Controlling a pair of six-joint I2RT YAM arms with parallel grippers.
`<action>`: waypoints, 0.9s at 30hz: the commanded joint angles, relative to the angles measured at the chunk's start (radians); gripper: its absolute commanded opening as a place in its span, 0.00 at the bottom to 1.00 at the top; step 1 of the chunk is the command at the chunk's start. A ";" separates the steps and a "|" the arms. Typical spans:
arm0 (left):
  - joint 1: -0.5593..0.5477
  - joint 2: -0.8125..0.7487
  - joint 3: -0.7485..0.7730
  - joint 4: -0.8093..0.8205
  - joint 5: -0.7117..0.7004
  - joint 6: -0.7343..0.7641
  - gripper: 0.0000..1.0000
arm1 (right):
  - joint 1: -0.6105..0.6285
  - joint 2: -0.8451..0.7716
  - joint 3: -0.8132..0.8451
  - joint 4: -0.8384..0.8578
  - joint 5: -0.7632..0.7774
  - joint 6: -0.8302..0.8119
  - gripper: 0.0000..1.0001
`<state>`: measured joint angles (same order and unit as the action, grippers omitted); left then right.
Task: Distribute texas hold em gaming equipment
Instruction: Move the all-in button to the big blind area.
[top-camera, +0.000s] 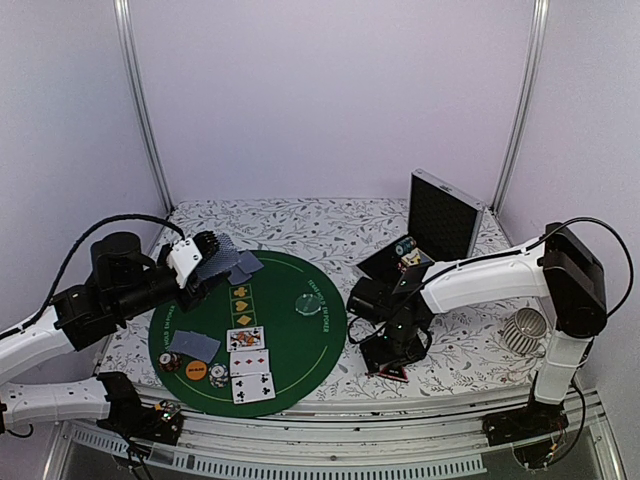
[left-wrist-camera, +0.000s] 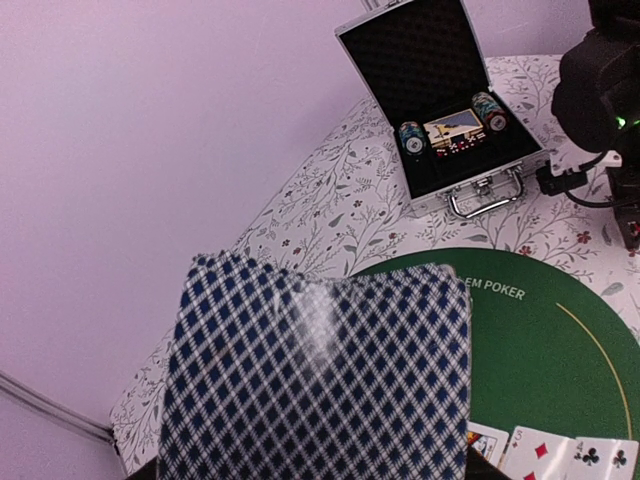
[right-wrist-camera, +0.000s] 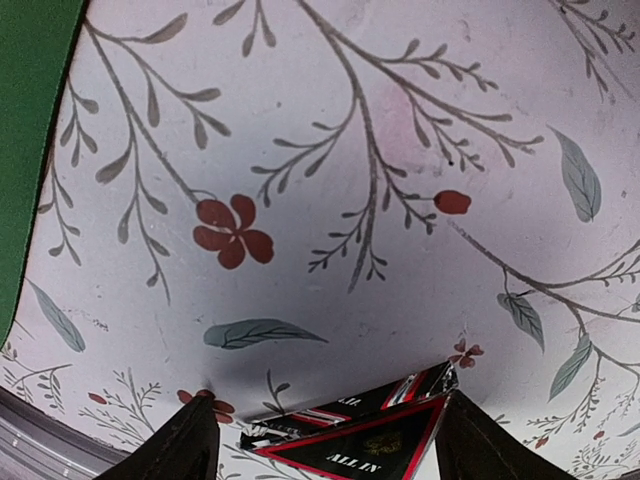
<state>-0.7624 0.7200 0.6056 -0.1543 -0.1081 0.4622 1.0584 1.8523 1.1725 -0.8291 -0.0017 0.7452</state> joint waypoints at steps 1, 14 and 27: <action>0.004 -0.011 0.001 0.015 0.010 -0.008 0.54 | 0.008 0.032 0.014 -0.004 0.009 0.007 0.76; 0.003 -0.011 0.002 0.011 0.011 -0.010 0.54 | 0.029 0.034 0.008 -0.071 0.022 -0.027 0.75; 0.004 -0.022 -0.001 0.012 0.010 -0.011 0.55 | 0.028 0.068 0.029 -0.067 0.051 -0.044 0.69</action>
<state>-0.7624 0.7170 0.6056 -0.1543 -0.1047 0.4610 1.0809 1.8771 1.1999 -0.8936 0.0139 0.7059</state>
